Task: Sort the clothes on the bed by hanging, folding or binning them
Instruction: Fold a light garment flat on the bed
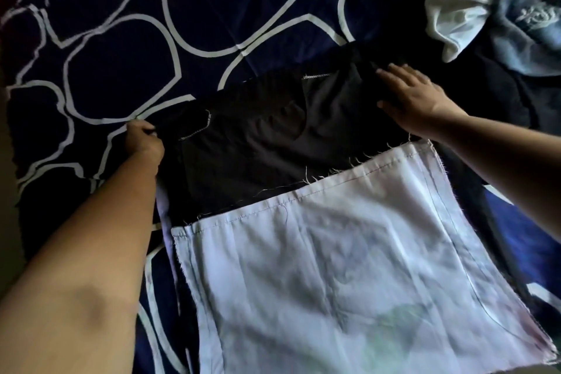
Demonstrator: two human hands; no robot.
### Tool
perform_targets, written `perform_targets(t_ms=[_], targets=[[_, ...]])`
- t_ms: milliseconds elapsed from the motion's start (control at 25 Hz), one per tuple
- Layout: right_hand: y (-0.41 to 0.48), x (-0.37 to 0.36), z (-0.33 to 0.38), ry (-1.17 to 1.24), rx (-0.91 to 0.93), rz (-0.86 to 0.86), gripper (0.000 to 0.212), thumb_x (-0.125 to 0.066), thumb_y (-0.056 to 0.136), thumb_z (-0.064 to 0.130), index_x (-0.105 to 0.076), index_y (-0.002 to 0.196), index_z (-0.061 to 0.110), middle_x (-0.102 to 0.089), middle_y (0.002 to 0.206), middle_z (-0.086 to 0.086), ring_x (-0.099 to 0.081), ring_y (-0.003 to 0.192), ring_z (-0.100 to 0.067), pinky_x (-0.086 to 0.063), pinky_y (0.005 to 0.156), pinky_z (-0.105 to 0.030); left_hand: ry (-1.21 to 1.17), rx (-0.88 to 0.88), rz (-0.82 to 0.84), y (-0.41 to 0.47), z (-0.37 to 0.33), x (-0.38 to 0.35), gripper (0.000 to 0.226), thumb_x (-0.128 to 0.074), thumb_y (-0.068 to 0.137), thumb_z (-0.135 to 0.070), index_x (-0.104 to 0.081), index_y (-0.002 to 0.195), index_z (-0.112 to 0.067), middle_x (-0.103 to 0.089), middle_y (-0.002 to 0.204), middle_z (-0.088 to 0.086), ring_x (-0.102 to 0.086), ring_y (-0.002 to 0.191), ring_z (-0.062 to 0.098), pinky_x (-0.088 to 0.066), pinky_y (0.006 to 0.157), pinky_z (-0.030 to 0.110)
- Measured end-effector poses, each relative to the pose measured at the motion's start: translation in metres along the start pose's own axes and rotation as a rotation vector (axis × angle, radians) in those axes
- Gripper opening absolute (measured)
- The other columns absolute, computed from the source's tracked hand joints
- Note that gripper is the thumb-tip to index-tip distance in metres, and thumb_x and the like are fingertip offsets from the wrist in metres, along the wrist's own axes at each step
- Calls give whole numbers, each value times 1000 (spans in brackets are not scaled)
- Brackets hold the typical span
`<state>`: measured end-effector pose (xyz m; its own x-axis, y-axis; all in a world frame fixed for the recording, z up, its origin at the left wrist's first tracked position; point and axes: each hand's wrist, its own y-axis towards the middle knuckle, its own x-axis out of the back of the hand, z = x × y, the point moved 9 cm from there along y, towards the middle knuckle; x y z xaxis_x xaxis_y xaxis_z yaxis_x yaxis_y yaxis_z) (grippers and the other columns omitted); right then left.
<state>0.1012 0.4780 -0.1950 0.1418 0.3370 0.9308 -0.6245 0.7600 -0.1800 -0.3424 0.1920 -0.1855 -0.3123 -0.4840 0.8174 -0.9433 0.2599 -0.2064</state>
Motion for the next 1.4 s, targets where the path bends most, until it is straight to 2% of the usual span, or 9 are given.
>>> perform_targets(t_ms=[160,240,440,600,760,920,1120,1280,1400], targets=[[17,-9,-6,12,-156,82,57,-43,97,42,-23,150,32,-6,161,-4,-5,147,-25,-11,116,-44,-30,-52,235,-5,9,-18,40,-34,99,-1,-64,114,-21,-57,129,11,-56,114,25,-48,98,34],[20,-13,4,-42,-148,111,62,-38,98,44,-17,152,22,-1,161,-2,0,148,-22,-5,118,-42,-27,-47,170,0,6,-11,42,-35,99,-2,-56,131,-21,-49,140,10,-50,124,26,-41,107,35],[-39,-1,41,95,-216,-221,65,-41,98,32,-12,152,12,-5,161,-6,-1,148,-22,0,118,-38,365,-333,-90,-76,-16,-5,68,-46,97,-36,-9,153,-26,5,162,6,-6,148,28,-18,115,46],[-103,-37,63,51,-65,-104,62,-31,95,41,-22,151,15,-15,159,-7,-11,147,-24,-6,118,-41,476,-657,85,-177,25,-39,64,-35,96,-46,-21,153,-19,-11,160,10,-14,147,29,-19,115,42],[-92,-43,42,-57,76,48,67,-20,90,51,-28,149,22,-18,159,-6,-14,146,-27,-15,116,-44,398,-464,73,-155,61,-20,59,-43,96,-40,-31,149,-17,-25,157,10,-29,141,35,-27,112,52],[-30,-8,22,65,-179,-14,61,-51,92,35,-29,149,29,-18,157,-12,-20,139,-37,-24,110,-49,272,-200,53,-99,44,-1,58,-55,95,-29,-35,147,-16,-34,151,17,-35,134,39,-28,111,44],[20,3,28,181,-255,44,54,-55,89,33,-41,140,42,-37,146,-3,-31,131,-33,-28,108,-42,63,1,117,-58,29,-9,64,-62,91,-25,-32,147,-21,-43,144,16,-44,129,36,-37,108,42],[51,1,39,409,-192,125,40,-59,90,24,-58,130,26,-46,140,-11,-42,130,-30,-35,104,-31,10,10,83,-41,11,-7,68,-68,86,-29,-33,145,-34,-47,140,11,-47,127,31,-40,107,43],[57,3,48,247,-77,162,36,-60,89,15,-61,124,6,-50,134,-18,-48,123,-33,-38,92,-29,42,-47,134,-38,-3,-14,51,-59,93,-16,-44,141,-25,-56,126,11,-52,120,30,-42,104,36]])
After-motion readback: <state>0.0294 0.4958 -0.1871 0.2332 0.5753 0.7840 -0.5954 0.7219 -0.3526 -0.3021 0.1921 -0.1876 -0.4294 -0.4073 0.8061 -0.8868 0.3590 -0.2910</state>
